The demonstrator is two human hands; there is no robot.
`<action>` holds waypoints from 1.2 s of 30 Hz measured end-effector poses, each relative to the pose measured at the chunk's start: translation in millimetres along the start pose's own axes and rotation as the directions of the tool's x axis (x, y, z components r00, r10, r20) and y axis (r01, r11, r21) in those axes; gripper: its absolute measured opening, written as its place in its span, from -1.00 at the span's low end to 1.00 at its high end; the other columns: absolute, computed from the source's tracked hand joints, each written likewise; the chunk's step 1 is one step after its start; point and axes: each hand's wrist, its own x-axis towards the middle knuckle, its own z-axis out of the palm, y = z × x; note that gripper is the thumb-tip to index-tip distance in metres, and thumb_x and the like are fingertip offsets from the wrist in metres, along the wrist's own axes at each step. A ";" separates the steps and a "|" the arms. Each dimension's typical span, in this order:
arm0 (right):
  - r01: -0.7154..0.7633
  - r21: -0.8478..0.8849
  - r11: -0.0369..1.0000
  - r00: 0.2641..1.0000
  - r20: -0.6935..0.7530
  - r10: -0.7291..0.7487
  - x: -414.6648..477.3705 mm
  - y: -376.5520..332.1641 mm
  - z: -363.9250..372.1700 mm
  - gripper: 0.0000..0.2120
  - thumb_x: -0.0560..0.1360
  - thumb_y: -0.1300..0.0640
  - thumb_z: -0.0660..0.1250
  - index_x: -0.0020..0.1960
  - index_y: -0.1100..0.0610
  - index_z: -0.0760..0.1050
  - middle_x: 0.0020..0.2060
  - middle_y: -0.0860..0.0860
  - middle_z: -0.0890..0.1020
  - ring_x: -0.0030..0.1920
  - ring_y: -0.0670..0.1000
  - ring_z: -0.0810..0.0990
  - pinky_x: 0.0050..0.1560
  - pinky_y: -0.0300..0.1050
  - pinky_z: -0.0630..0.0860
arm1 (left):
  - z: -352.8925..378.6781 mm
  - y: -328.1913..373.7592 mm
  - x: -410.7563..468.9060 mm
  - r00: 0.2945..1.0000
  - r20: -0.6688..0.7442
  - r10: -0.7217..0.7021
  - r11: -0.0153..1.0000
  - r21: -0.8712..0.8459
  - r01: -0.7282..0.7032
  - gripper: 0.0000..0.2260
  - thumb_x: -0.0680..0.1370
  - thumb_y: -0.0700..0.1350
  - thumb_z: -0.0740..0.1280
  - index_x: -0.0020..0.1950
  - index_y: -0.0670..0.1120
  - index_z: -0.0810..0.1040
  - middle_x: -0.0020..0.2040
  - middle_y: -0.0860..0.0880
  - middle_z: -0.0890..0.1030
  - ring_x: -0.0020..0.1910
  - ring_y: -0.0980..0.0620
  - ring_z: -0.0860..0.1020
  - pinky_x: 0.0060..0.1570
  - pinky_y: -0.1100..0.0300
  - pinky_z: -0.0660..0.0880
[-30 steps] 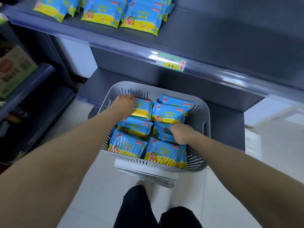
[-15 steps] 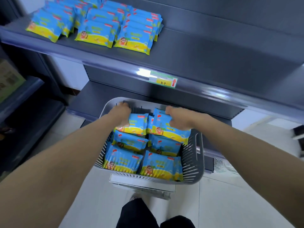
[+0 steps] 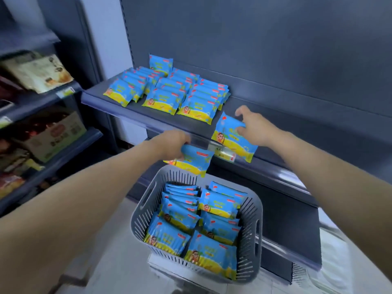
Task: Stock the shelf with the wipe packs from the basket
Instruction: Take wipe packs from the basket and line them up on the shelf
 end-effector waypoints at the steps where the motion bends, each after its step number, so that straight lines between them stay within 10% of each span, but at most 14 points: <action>1: 0.007 -0.004 1.000 1.000 -0.016 -0.007 5.6 -0.6 -3.6 -0.68 0.52 0.18 0.24 0.23 0.18 0.26 -0.02 0.16 0.51 -0.03 0.19 0.50 -0.14 -0.06 0.33 | -10.4 -2.5 -1.8 0.999 -0.027 -0.023 1.000 0.000 0.023 -0.71 0.40 -0.12 0.46 0.06 -0.13 0.50 0.02 -0.10 0.54 -0.03 -0.10 0.49 -0.17 0.15 0.33; 23: -0.154 -0.069 0.986 0.988 -0.022 0.153 163.2 -75.0 46.3 -0.63 0.50 0.18 0.21 0.30 0.02 0.36 0.22 0.10 0.52 0.19 0.18 0.47 0.16 0.01 0.42 | -105.1 -181.0 94.3 0.988 -0.144 0.062 0.998 0.036 -0.058 -0.79 0.40 -0.20 0.40 0.00 -0.13 0.49 -0.04 -0.13 0.54 -0.06 -0.11 0.47 -0.17 0.16 0.32; 36: -0.304 -0.348 0.887 0.953 -0.126 0.277 178.1 -88.5 66.4 -0.52 0.49 0.00 0.31 0.34 0.10 0.28 0.25 0.11 0.38 0.26 0.16 0.31 0.24 0.10 0.24 | -64.5 -211.2 156.3 0.963 -0.176 0.204 0.969 0.173 -0.174 -0.46 0.41 -0.01 0.44 0.31 -0.12 0.34 0.23 -0.13 0.42 0.23 -0.14 0.36 0.24 0.02 0.24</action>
